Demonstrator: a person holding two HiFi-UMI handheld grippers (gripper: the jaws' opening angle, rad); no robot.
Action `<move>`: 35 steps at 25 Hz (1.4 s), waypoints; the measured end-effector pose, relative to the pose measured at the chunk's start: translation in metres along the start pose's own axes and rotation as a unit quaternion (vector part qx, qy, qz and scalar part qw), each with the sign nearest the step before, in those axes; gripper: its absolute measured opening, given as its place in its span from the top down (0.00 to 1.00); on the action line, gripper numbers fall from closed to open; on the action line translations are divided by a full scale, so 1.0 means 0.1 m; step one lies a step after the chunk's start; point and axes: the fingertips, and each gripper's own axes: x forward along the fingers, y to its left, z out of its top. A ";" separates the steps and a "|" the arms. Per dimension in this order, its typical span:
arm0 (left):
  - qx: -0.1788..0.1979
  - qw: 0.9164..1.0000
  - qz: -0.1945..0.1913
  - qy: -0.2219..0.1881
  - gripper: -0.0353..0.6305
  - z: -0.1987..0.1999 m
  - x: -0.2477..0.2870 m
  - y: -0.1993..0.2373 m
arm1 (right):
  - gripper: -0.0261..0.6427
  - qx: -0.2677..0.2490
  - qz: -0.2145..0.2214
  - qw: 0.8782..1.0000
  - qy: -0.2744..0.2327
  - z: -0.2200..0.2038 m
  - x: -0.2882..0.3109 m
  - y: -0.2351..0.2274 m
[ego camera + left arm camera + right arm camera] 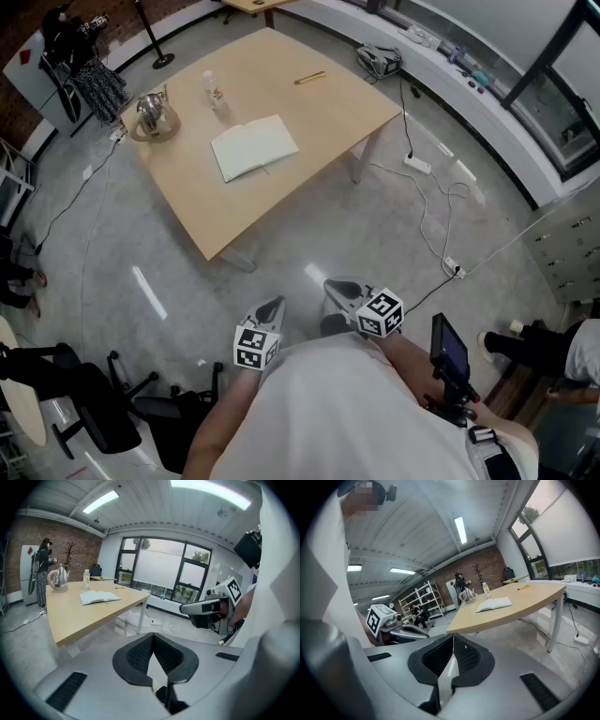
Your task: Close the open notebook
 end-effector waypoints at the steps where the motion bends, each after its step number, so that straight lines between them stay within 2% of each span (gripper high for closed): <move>1: 0.001 1.000 0.011 -0.005 0.94 0.08 0.04 0.14 | 0.94 -0.005 0.008 1.000 -0.002 0.07 0.14 -0.09; 5: -0.004 0.997 0.073 -0.036 0.94 0.46 0.21 0.68 | 0.94 -0.038 0.057 0.998 -0.003 0.47 0.66 -0.45; 7: -0.012 0.995 0.090 -0.044 0.94 0.59 0.31 0.73 | 0.94 -0.045 0.068 0.997 -0.001 0.60 0.68 -0.59; 13: -0.013 0.995 0.093 -0.032 0.94 0.80 0.61 0.79 | 0.94 -0.038 0.075 0.996 0.001 0.75 0.72 -0.94; 26: -0.024 0.990 0.138 -0.024 0.94 1.16 0.86 0.89 | 0.94 -0.037 0.126 0.991 0.016 1.04 0.86 -1.39; 30: -0.040 0.990 0.135 -0.014 0.94 1.20 0.92 0.76 | 0.94 -0.024 0.125 0.991 0.031 0.99 0.67 -1.48; 35: -0.032 0.991 0.128 -0.005 0.94 1.24 1.10 1.05 | 0.94 -0.013 0.111 0.993 0.029 1.06 0.92 -1.67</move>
